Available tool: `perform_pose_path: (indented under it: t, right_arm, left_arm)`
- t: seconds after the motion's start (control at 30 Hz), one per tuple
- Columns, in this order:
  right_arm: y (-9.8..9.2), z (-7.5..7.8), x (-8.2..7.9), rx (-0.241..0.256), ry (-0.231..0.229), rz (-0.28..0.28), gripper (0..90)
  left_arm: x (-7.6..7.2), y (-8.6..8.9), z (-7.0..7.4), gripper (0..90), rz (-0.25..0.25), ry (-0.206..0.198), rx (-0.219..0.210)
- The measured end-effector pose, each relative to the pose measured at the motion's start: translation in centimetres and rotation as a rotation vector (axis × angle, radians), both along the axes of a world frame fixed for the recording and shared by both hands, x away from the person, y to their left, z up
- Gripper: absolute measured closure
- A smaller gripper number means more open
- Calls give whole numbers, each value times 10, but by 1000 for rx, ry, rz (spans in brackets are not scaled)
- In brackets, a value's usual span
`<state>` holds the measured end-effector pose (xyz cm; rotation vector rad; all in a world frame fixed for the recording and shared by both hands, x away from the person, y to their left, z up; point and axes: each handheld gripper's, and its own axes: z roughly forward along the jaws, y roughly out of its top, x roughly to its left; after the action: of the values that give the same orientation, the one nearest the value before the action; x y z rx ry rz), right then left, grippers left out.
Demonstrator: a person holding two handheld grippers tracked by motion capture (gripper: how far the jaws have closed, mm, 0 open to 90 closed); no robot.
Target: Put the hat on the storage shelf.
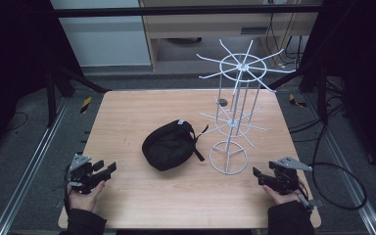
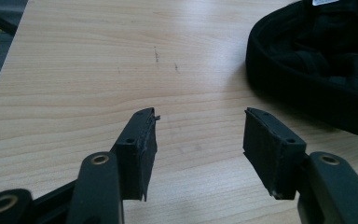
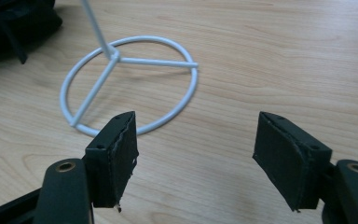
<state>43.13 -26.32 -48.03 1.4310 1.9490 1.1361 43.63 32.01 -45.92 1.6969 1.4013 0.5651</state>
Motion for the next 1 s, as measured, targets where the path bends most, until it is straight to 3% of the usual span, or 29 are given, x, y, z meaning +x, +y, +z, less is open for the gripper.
perform_pose_path:
  t: [0.57,0.7,1.0]
  right_arm:
    - [44,18,-20,-22,-68,191,523]
    - [57,20,-22,-15,-72,242,540]
    - [80,23,-22,-33,-83,297,564]
  left_arm:
    - [-2,-15,13,484,-43,-34,6]
    - [0,-16,16,500,-45,-42,-2]
    - [8,-21,22,517,-53,-54,8]
